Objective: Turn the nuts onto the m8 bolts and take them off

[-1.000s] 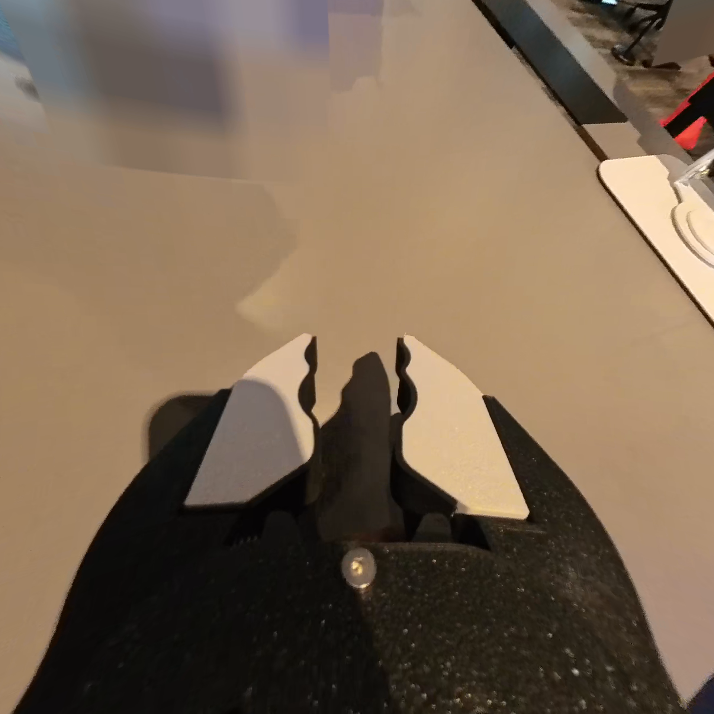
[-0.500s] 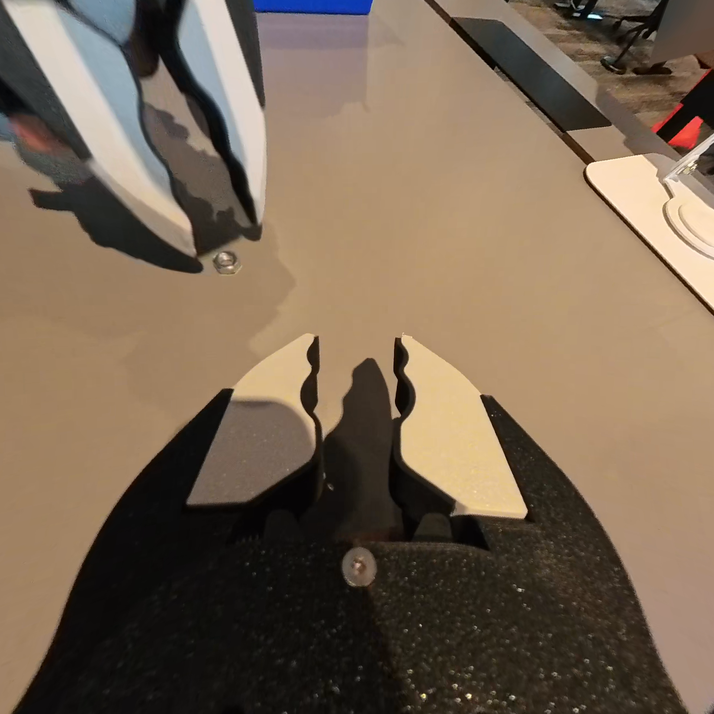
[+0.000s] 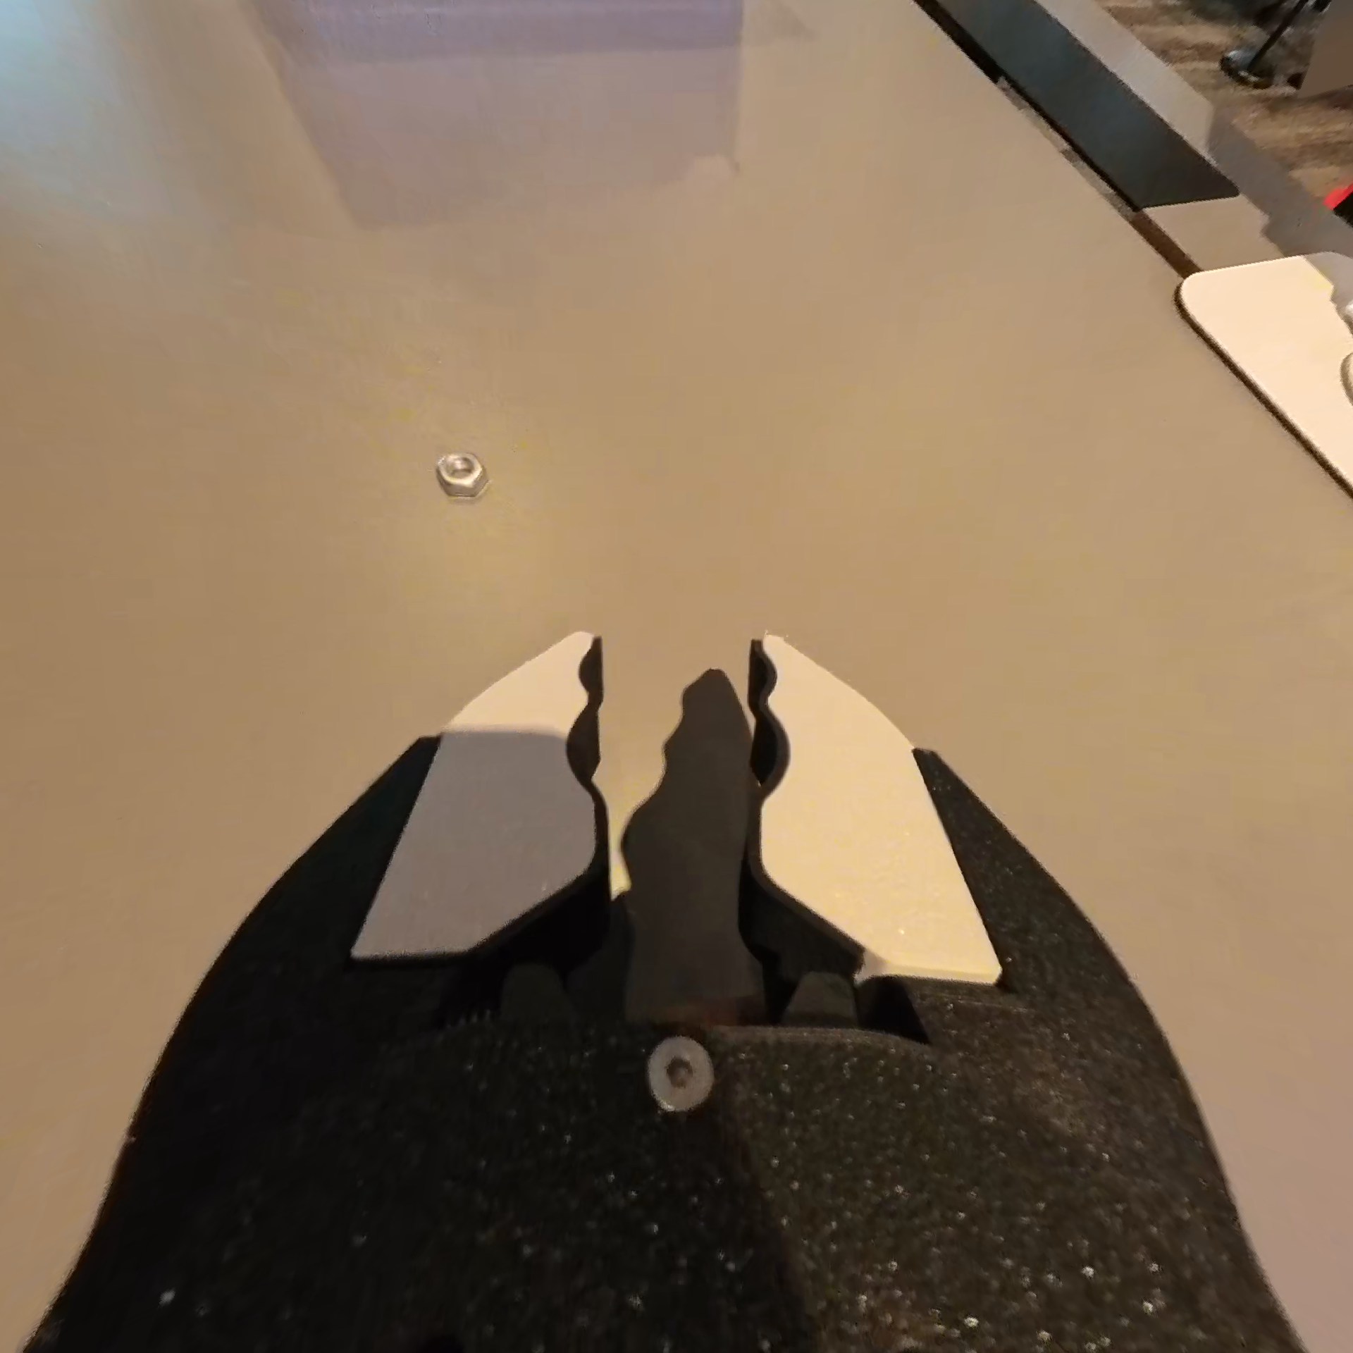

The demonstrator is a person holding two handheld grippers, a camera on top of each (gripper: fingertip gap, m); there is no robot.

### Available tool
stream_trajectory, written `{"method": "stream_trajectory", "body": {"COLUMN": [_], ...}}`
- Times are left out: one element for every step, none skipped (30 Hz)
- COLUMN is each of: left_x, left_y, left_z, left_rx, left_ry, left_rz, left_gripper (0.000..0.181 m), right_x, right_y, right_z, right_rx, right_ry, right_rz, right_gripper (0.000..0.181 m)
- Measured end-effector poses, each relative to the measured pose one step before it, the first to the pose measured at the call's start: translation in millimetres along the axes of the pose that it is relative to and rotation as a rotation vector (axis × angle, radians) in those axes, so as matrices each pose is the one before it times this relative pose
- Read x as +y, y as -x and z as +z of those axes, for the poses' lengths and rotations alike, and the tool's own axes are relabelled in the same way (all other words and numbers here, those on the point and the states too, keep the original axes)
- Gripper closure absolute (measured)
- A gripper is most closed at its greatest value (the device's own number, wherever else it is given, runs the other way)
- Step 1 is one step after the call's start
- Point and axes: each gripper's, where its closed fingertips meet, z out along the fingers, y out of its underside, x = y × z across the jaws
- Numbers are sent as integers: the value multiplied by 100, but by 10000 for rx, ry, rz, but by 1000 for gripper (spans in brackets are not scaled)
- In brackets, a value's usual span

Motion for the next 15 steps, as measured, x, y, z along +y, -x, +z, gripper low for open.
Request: {"method": "stream_trajectory", "body": {"left_x": [841, 748, 613, 582, 561, 487, 376, 239, 127, -147, -454, -414, -214, -91, -92], "left_y": [1948, 1590, 1275, 991, 782, 653, 595, 487, 345, 111, -18, -39, -176, -201, -302], "left_z": [529, 813, 1055, 1261, 1383, 1461, 1466, 1427, 1378, 1329, 1221, 1112, 1002, 896, 760], "left_rx": [-164, -45, 23, 78, 90, 66, 26, 36, 130, 283, 320, 300, 334, 262, 271], "left_ry": [299, 325, 343, 423, 507, 570, 604, 561, 542, 411, 204, 189, 277, 264, 214], "left_rz": [-202, -154, -126, -23, 97, 201, 349, 441, 382, 361, 417, 384, 503, 531, 564], "left_gripper": [141, 140, 141, 140, 140, 140, 139, 139, 139, 139, 140, 142, 145, 145, 146], "right_x": [93, 88, 81, 94, 132, 124, 114, 129, 146, 159, 160, 175, 169, 37, -37], "right_y": [52, 51, 11, 5, 8, 26, 26, 52, 63, 42, 41, 26, 17, -15, -59], "right_z": [117, 114, 111, 114, 130, 137, 144, 157, 171, 170, 178, 188, 182, 104, 40], "right_rx": [-136, -132, -104, -87, -94, -106, -121, -145, -159, -159, -151, -130, -101, -27, 18], "right_ry": [98, 97, 90, 103, 126, 132, 131, 141, 154, 166, 175, 188, 185, 74, 6], "right_rz": [71, 81, 86, 81, 68, 61, 60, 61, 72, 89, 95, 92, 63, 7, -2], "right_gripper": [143, 143, 143, 143, 143, 143, 143, 144, 144, 144, 145, 145, 144, 145, 146]}}
